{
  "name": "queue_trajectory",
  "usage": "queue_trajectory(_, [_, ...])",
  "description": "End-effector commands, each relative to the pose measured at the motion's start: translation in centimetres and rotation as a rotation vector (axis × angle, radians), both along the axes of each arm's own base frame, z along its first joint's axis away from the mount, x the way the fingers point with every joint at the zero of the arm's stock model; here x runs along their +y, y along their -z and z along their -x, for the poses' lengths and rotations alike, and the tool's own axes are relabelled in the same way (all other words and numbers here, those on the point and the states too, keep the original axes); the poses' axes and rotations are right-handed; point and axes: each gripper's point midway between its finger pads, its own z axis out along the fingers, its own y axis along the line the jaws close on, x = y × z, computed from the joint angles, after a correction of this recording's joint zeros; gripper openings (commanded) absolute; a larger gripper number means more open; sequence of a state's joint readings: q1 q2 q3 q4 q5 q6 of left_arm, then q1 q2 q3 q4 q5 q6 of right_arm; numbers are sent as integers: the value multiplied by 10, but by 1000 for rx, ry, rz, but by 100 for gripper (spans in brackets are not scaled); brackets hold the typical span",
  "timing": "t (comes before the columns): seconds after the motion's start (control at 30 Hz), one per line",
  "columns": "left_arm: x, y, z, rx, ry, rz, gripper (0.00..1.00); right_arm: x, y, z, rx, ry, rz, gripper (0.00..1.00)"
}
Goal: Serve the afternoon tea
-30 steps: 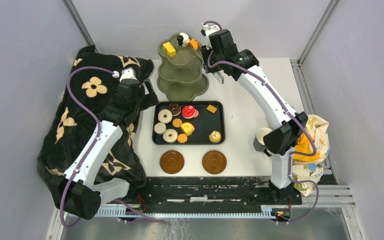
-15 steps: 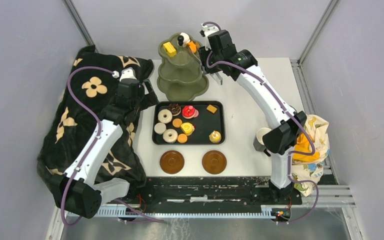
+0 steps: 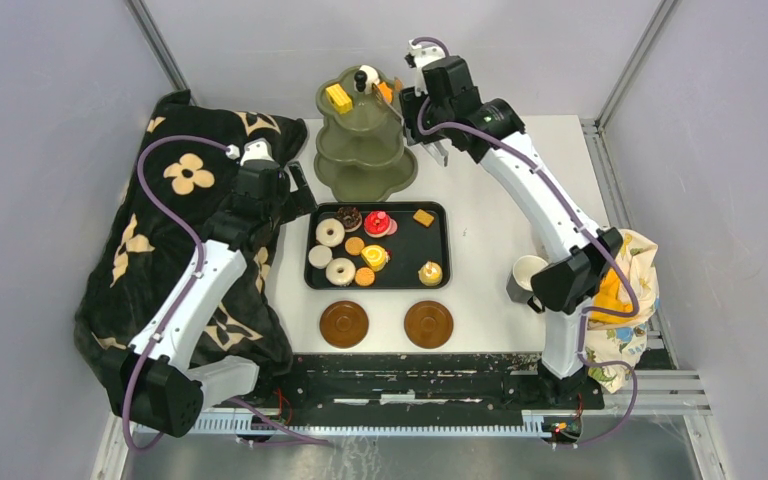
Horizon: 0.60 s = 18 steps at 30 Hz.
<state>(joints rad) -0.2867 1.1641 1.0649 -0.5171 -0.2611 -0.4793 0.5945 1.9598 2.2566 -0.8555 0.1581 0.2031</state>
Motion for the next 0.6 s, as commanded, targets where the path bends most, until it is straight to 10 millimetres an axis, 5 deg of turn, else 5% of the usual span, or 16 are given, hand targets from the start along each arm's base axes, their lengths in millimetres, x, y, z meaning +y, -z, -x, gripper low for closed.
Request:
queue_trajectory(0.0, [5,-21,-5,-69,-6,-13,99,-11,-93,20,-200,4,-156,52])
queue_trajectory(0.3, [5,-27,7,-78,-10,27,99,-34,-115,70,-218,-23,-188,50])
queue_trajectory(0.57, [6,-36,23,-89,-4,53,99,-64,-51,146,-72,-47,-211,48])
